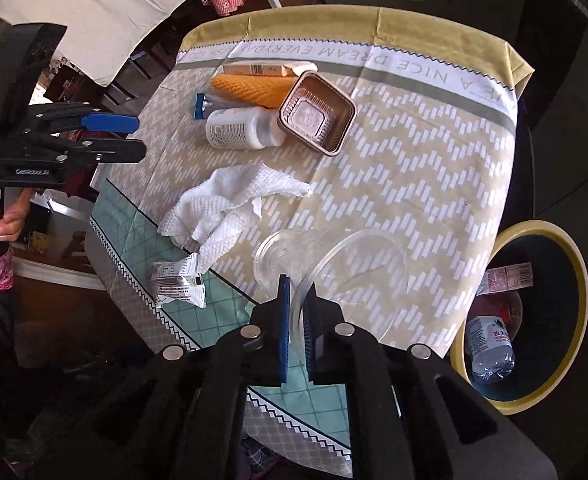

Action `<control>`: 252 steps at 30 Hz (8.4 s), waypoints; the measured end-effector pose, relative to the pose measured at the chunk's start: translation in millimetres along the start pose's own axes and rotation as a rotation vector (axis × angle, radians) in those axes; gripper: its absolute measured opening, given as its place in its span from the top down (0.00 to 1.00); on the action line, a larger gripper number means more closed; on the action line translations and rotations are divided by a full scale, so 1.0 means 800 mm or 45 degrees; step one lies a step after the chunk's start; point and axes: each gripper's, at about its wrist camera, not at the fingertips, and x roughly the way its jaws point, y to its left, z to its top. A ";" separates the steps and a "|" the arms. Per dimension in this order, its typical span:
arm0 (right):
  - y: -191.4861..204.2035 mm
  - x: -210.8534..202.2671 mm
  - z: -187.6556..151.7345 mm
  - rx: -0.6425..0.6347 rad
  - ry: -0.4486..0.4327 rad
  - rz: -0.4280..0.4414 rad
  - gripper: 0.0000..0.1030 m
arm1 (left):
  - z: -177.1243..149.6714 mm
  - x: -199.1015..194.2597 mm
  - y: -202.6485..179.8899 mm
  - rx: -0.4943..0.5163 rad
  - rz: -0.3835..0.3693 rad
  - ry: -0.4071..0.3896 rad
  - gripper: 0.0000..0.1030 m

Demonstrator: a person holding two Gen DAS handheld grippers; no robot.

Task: Collect trash
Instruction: 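Grasp the plastic cup with the right gripper while the left gripper reaches the brown tray, then carry the cup and brown tray over the bin and open both grippers, then grasp the white pill bottle lying on the cloth with the right gripper, then grasp the orange foam mesh sleeve with the left gripper while the right holds the bottle, then carry the pill bottle and orange mesh over the bin and open both grippers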

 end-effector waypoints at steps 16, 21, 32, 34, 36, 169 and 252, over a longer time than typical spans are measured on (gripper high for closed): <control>-0.035 -0.041 -0.070 0.086 -0.064 -0.050 0.93 | 0.125 0.096 -0.033 -0.223 -0.116 0.112 0.55; -0.044 -0.037 -0.071 0.095 -0.069 -0.040 0.93 | 0.133 0.101 -0.040 -0.227 -0.120 0.127 0.62; -0.049 -0.034 -0.080 0.101 -0.074 -0.040 0.93 | 0.140 0.117 -0.040 -0.242 -0.096 0.147 0.96; -0.052 -0.037 -0.081 0.110 -0.081 -0.044 0.93 | 0.140 0.114 -0.040 -0.232 -0.094 0.129 0.96; -0.055 -0.041 -0.082 0.122 -0.094 -0.048 0.93 | 0.138 0.106 -0.042 -0.211 -0.088 0.111 0.96; 0.058 0.053 0.072 0.155 -0.071 -0.311 0.18 | -0.001 0.004 0.080 -0.070 -0.119 -0.091 0.62; -0.133 -0.070 -0.062 0.519 -0.192 -0.344 0.17 | 0.069 -0.007 -0.090 0.666 0.356 -0.259 0.91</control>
